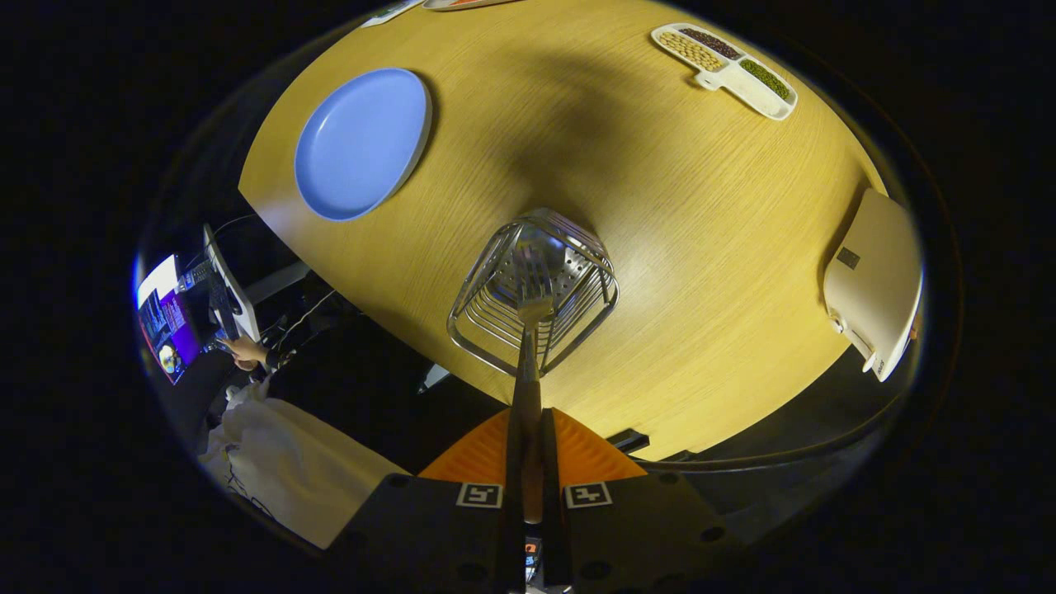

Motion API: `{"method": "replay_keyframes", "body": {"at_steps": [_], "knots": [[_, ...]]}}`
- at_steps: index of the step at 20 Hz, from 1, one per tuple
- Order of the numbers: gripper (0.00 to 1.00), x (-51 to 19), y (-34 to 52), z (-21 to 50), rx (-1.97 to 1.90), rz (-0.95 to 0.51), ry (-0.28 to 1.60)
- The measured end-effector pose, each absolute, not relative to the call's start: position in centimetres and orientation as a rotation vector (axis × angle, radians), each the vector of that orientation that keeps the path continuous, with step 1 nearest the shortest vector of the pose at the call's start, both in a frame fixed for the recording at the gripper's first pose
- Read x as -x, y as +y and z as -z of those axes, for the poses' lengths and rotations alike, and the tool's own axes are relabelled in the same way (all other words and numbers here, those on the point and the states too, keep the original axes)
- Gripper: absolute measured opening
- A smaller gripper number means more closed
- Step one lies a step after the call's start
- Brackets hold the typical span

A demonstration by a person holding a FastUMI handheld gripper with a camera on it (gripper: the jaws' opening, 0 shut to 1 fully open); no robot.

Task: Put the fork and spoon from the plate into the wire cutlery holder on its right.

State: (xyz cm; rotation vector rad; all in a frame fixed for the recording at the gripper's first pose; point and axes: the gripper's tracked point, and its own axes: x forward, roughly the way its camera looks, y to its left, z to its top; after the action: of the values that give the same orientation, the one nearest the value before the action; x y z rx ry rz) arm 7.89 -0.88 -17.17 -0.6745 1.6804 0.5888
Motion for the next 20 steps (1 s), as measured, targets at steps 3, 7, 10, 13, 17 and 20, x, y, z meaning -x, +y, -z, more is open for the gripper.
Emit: {"method": "replay_keyframes", "body": {"at_steps": [3,7,10,13,17,20], "knots": [[0.29,-8.2,-0.5,16.7,0.659,-0.604,1.643],[0.66,-8.3,0.8,15.2,0.558,-0.651,1.559],[0.94,-7.5,1.8,13.3,0.471,-0.689,1.484],[0.99,-6.3,2.7,10.6,0.413,-0.74,1.381],[0.99,-5.0,4.2,6.2,0.279,-0.795,1.195],[0.99,-5.1,4.5,3.1,0.189,-0.773,1.033]]}}
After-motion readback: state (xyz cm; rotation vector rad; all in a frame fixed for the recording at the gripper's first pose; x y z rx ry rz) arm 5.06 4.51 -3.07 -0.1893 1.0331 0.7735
